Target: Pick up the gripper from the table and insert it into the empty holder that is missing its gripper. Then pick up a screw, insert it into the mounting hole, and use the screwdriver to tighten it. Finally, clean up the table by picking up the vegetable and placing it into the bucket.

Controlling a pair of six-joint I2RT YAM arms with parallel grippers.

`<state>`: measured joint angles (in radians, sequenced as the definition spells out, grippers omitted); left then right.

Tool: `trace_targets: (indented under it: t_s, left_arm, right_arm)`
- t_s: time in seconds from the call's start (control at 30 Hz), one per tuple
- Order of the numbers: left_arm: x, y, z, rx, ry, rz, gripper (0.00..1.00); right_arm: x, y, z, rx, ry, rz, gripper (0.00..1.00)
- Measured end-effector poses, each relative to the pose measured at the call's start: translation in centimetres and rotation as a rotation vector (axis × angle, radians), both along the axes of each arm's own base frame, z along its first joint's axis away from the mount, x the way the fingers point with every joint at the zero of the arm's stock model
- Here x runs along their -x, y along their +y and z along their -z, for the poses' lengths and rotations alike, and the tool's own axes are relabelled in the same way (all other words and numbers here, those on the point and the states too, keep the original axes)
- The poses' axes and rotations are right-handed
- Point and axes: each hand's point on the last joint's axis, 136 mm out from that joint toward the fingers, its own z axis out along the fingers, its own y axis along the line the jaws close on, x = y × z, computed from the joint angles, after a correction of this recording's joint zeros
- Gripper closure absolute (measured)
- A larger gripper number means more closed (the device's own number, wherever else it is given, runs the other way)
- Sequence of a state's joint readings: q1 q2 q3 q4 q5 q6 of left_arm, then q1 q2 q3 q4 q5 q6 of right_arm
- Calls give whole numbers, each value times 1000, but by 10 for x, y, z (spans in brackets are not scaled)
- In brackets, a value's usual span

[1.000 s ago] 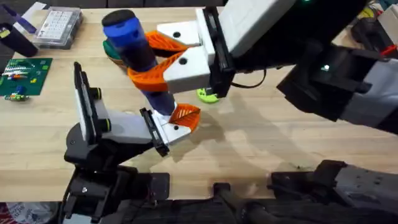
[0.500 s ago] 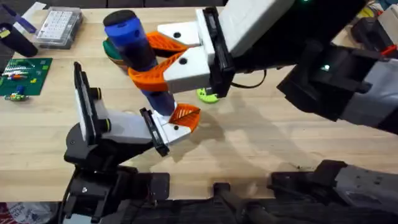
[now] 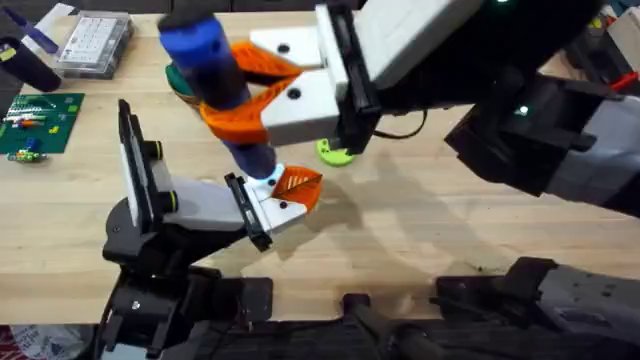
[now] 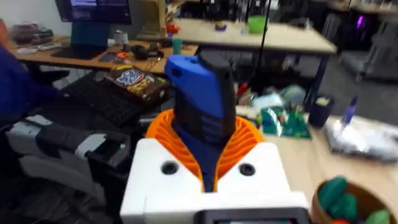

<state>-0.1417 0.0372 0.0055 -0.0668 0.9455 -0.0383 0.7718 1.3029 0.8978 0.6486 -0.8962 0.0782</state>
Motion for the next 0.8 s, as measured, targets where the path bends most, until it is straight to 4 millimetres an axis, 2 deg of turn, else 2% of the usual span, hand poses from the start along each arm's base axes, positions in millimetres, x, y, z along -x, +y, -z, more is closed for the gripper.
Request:
trace_targets:
  t_s: [0.2, 0.43, 0.6, 0.8]
  left_arm:
    - [0, 0, 0, 0, 1, 0, 990]
    - [0, 0, 0, 0, 1, 0, 990]
    - [0, 0, 0, 0, 1, 0, 990]
    - [0, 0, 0, 0, 1, 0, 990]
  right_arm:
    - [1, -1, -22, -43, -27, -7, 946]
    - [7, -5, -70, -124, -116, -26, 947]
    - [-2, -10, -71, -122, -120, -7, 946]
    - [-2, -10, -71, -121, -121, -6, 946]
